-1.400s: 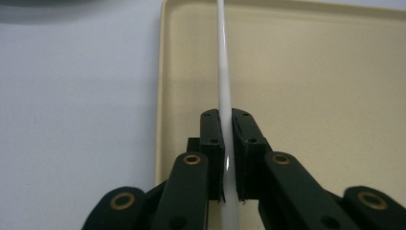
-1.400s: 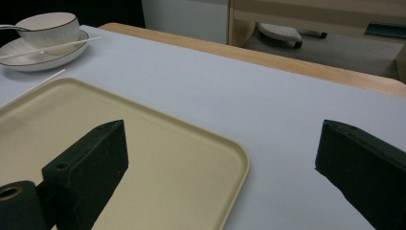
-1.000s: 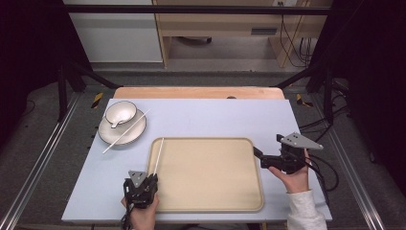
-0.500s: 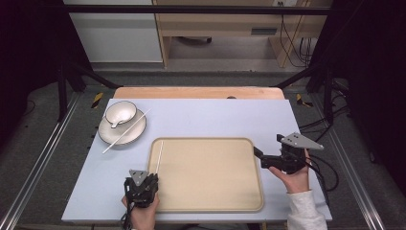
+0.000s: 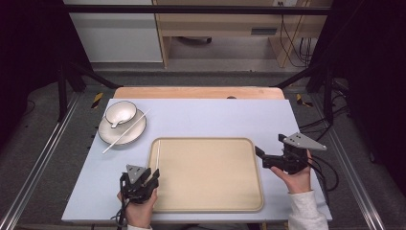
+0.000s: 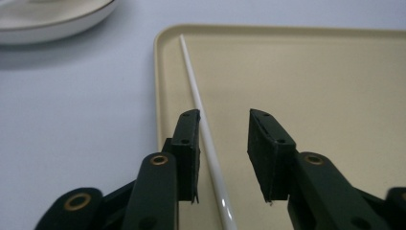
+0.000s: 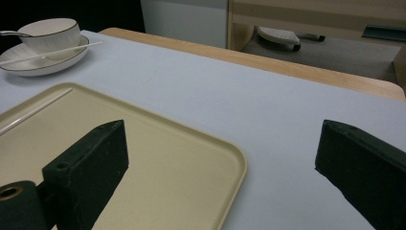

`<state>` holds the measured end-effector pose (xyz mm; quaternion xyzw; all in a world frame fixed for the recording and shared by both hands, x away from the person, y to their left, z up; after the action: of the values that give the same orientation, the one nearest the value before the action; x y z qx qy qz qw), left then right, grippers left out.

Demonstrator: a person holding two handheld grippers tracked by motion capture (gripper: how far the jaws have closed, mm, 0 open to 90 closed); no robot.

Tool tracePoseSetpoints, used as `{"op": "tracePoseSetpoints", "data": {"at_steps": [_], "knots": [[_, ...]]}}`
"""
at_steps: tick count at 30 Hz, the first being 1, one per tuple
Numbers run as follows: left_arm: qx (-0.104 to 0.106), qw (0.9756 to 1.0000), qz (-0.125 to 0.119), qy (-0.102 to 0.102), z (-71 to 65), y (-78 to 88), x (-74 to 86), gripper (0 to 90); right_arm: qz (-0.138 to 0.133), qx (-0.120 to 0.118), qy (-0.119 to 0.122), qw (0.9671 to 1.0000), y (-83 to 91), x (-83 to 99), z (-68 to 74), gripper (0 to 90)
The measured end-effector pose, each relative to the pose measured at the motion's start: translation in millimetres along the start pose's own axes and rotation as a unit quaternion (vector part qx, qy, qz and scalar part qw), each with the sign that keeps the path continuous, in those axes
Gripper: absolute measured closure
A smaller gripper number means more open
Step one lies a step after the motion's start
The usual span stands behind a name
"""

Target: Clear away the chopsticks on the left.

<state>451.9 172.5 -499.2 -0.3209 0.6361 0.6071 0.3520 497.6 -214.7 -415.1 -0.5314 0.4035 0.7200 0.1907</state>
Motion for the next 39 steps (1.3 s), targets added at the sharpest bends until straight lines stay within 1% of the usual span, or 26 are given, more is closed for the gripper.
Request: {"op": "tracePoseSetpoints", "data": {"at_steps": [3, 4, 6, 7, 9, 11, 12, 13, 15, 17, 18, 19, 21, 23, 24, 25, 26, 27, 29, 30, 31, 32, 34, 35, 38, 39], "knots": [[0.018, 0.9996, -0.017, -0.012, 1.5, 3.4, -12.9, 59.1, -0.001, 0.000, 0.000, 1.0000, 1.0, -0.3, -0.1, 4.5], [0.018, 0.9996, -0.017, -0.012, 1.5, 3.4, -12.9, 57.7, -0.001, 0.000, 0.000, 1.0000, 1.0, -0.3, -0.1, 4.5], [0.030, 0.9990, -0.028, -0.017, 2.6, 5.7, -21.5, 55.9, -0.003, 0.001, -0.002, 1.0000, 1.5, -0.7, -0.3, 4.4], [0.040, 0.9984, -0.033, -0.022, 4.8, 7.6, -29.1, 52.2, -0.004, 0.000, 0.000, 1.0000, 2.3, -1.1, -0.8, 4.4], [0.042, 0.9978, -0.042, -0.031, 7.6, 9.3, -36.5, 48.6, -0.005, 0.000, -0.001, 1.0000, 3.2, -1.6, -0.9, 4.4], [0.044, 0.9975, -0.044, -0.035, 8.7, 9.9, -40.0, 47.2, -0.007, 0.001, -0.002, 1.0000, 3.5, -1.8, -0.8, 4.4], [0.049, 0.9969, -0.045, -0.041, 10.0, 10.5, -44.3, 43.5, -0.008, 0.001, -0.002, 1.0000, 4.9, -2.4, -1.5, 4.4], [0.055, 0.9962, -0.049, -0.046, 12.3, 10.7, -50.5, 42.7, -0.009, 0.002, -0.003, 1.0000, 5.2, -2.5, -1.5, 4.4], [0.056, 0.9960, -0.047, -0.051, 14.1, 10.7, -53.9, 41.5, -0.008, 0.001, -0.002, 1.0000, 5.7, -2.5, -1.8, 4.4], [0.059, 0.9954, -0.050, -0.058, 17.4, 9.8, -61.2, 36.8, -0.010, 0.002, -0.003, 0.9999, 6.6, -2.9, -1.9, 4.4], [0.071, 0.9949, -0.049, -0.053, 20.8, 9.5, -68.3, 35.3, -0.009, 0.002, -0.003, 1.0000, 6.8, -2.9, -2.1, 4.4], [0.071, 0.9949, -0.049, -0.053, 20.8, 9.5, -68.3, 34.1, -0.010, 0.001, -0.002, 0.9999, 6.9, -3.0, -2.3, 4.4], [0.083, 0.9941, -0.050, -0.048, 24.6, 8.8, -74.8, 33.0, -0.010, 0.002, -0.003, 0.9999, 6.9, -3.2, -2.2, 4.4], [0.090, 0.9936, -0.048, -0.048, 32.2, 7.2, -81.0, 30.5, -0.012, 0.002, -0.002, 0.9999, 7.5, -3.6, -2.8, 4.4], [0.090, 0.9936, -0.048, -0.048, 32.2, 7.2, -81.0, 30.4, -0.012, 0.002, -0.002, 0.9999, 7.5, -3.6, -2.8, 4.4], [0.093, 0.9938, -0.043, -0.043, 38.5, 6.1, -83.0, 29.8, -0.013, 0.002, -0.003, 0.9999, 8.6, -3.9, -3.1, 4.4], [0.093, 0.9938, -0.043, -0.043, 38.5, 6.1, -83.0, 29.7, -0.014, 0.003, -0.004, 0.9999, 8.8, -4.1, -3.2, 4.4], [0.090, 0.9942, -0.040, -0.042, 45.0, 4.5, -84.8, 29.2, -0.014, 0.003, -0.004, 0.9999, 8.9, -4.1, -3.3, 4.4], [0.090, 0.9944, -0.037, -0.041, 48.3, 3.3, -85.7, 27.9, -0.013, 0.003, -0.005, 0.9999, 8.8, -3.9, -3.3, 4.4], [0.085, 0.9947, -0.034, -0.046, 54.7, 0.9, -87.6, 27.6, -0.012, 0.002, -0.004, 0.9999, 8.6, -3.7, -3.3, 4.4], [0.085, 0.9947, -0.034, -0.046, 54.7, 0.9, -87.6, 27.0, -0.012, 0.002, -0.004, 0.9999, 8.6, -3.7, -3.3, 4.4], [0.080, 0.9949, -0.034, -0.051, 60.7, -1.7, -89.3, 26.5, -0.013, 0.003, -0.004, 0.9999, 7.9, -3.7, -3.1, 4.4], [0.074, 0.9952, -0.028, -0.056, 66.2, -5.2, -89.6, 25.4, -0.012, 0.002, -0.006, 0.9999, 7.5, -3.5, -2.9, 4.4], [0.074, 0.9952, -0.028, -0.056, 66.2, -5.2, -89.6, 24.8, -0.012, 0.002, -0.006, 0.9999, 7.5, -3.5, -2.9, 4.4], [0.067, 0.9956, -0.025, -0.060, 76.8, -12.0, -89.2, 23.9, -0.011, 0.003, -0.004, 0.9999, 7.0, -3.2, -3.1, 4.4], [0.067, 0.9956, -0.025, -0.060, 76.8, -12.0, -89.2, 23.9, -0.011, 0.003, -0.004, 0.9999, 7.0, -3.2, -3.1, 4.4]]}}
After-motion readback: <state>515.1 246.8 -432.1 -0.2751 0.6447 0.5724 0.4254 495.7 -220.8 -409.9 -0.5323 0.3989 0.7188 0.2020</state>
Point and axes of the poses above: each handheld gripper's, and its own axes: y roughly backward along the jaws, x roughly out of its underside, z roughly to its left, the point moved 7 cm from there along -y, roughly forward along the jaws, and after that the axes turned 11 degrees about -x, right-handed, at the moved point
